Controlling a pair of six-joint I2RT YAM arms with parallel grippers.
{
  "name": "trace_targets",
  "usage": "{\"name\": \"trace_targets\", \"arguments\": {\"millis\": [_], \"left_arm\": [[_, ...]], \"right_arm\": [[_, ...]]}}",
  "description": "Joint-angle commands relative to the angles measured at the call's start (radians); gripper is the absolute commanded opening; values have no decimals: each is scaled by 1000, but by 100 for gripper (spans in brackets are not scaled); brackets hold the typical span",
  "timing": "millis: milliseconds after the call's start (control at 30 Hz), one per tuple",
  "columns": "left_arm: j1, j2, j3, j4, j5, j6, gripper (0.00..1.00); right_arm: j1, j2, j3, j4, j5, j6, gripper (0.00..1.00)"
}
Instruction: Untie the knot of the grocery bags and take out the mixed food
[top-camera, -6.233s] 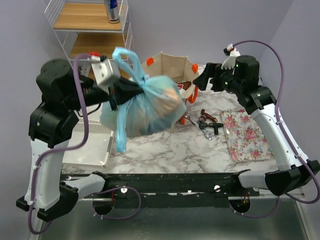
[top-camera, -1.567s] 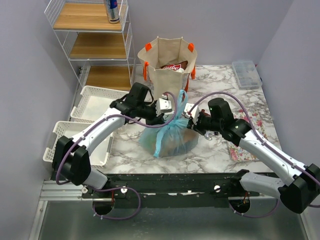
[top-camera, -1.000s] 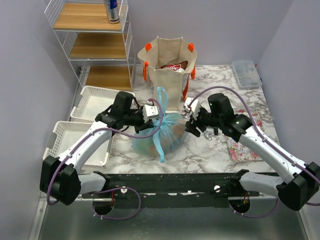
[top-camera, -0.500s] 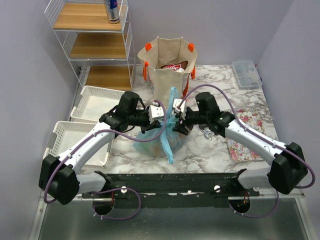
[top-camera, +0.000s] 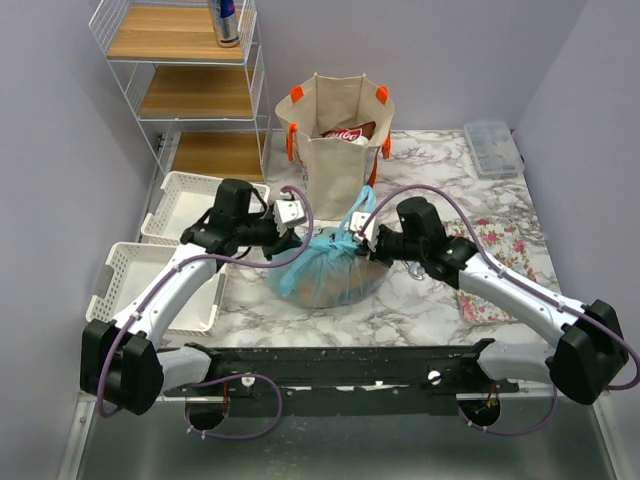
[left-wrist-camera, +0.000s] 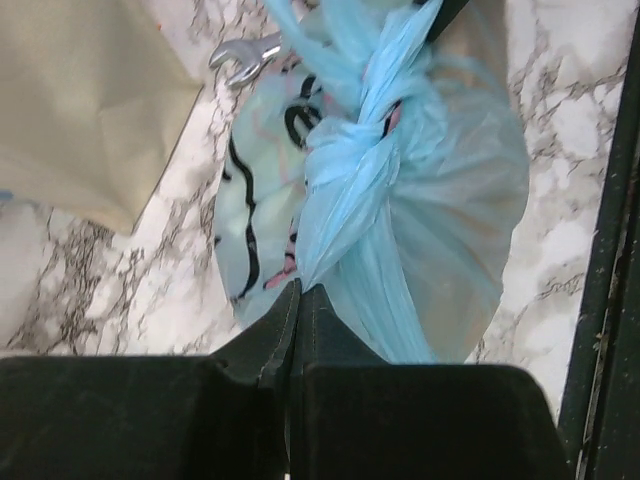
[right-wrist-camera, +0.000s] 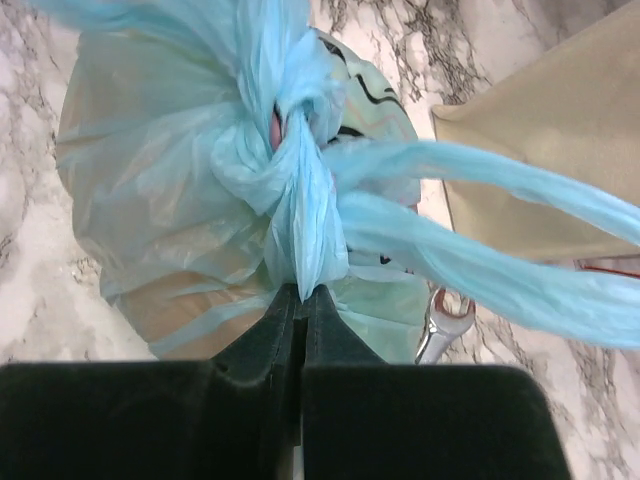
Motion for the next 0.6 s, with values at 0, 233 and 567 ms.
{"name": "trace_targets", "arguments": {"millis": [0,233,567], "left_arm": [[93,-60,-83,-57,-57,120,0],[132,-81,-112,-73,-80,149,0],[278,-80,-96,-94,-55,154,0]], "right_arm": [[-31,-86,-51,-141,106,-42,1],[-79,-160,-90,-190,124,-60,1],[-132,-196,-102,-186,149,-81,1]]}}
